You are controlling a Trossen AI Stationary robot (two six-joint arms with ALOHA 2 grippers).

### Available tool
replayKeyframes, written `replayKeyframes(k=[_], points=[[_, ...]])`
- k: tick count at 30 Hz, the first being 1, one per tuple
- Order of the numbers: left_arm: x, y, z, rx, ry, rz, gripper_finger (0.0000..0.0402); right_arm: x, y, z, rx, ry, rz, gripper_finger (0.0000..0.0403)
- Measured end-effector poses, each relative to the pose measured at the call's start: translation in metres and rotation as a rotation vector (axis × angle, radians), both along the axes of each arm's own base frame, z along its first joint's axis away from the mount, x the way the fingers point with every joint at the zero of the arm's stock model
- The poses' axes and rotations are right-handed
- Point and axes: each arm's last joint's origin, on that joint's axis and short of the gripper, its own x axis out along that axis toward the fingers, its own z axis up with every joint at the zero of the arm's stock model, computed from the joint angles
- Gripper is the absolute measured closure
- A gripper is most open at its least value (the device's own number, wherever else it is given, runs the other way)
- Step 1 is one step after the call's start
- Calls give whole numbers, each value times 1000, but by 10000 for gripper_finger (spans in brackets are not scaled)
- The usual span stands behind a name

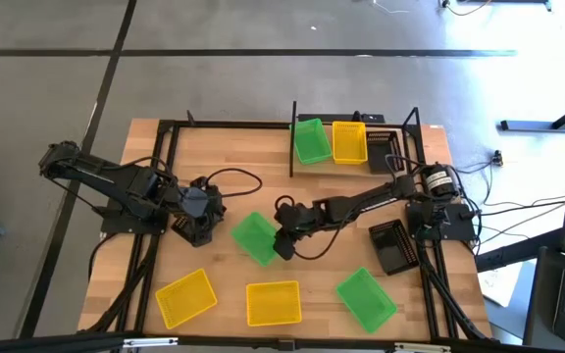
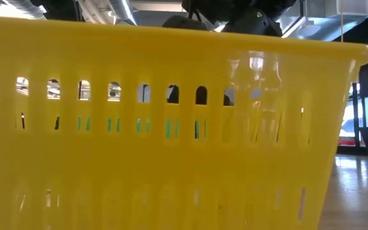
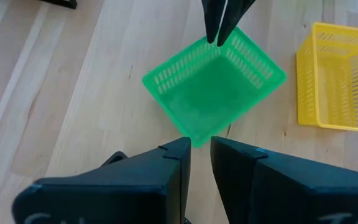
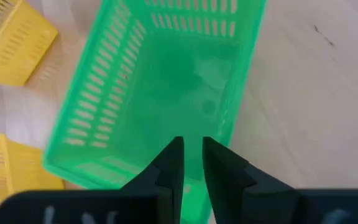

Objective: Stack baskets on shelf by color
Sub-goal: Stack the top green bin on the green bin on the shelf

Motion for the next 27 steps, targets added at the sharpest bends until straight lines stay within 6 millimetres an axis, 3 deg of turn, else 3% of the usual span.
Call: replayKeyframes(k=[14,27], points=[[0,0,0,0,1,0,347,9,7,29,-238,7,-51,341],[0,1,0,18,0,15,347,9,1,7,-156,97,33,341]])
